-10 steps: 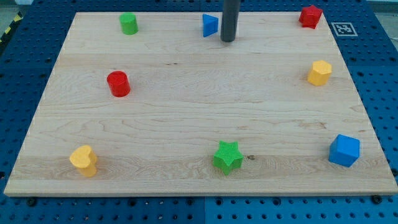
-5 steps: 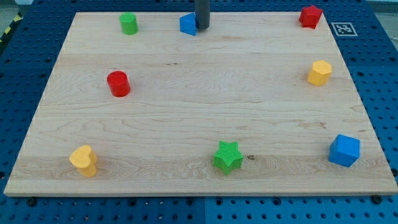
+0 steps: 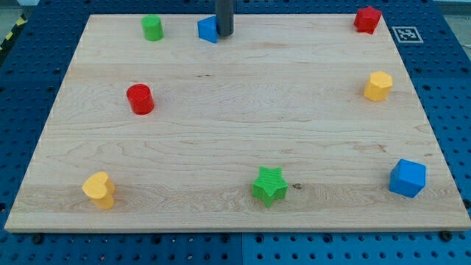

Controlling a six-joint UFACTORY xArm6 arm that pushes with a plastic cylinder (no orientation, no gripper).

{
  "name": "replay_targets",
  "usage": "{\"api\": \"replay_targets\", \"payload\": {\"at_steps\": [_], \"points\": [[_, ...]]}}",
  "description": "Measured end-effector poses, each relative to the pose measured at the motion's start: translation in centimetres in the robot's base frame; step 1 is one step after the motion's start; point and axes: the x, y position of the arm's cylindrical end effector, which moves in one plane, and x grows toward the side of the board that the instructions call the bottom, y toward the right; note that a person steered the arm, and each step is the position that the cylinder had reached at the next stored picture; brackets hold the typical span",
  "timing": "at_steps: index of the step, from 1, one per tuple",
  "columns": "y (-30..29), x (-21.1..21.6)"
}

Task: Push the blue triangle to the green circle

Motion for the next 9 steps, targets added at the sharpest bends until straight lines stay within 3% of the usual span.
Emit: {"api": "replay_targets", "payload": {"at_steps": [9], "points": [[-5.3,-0.7]]}}
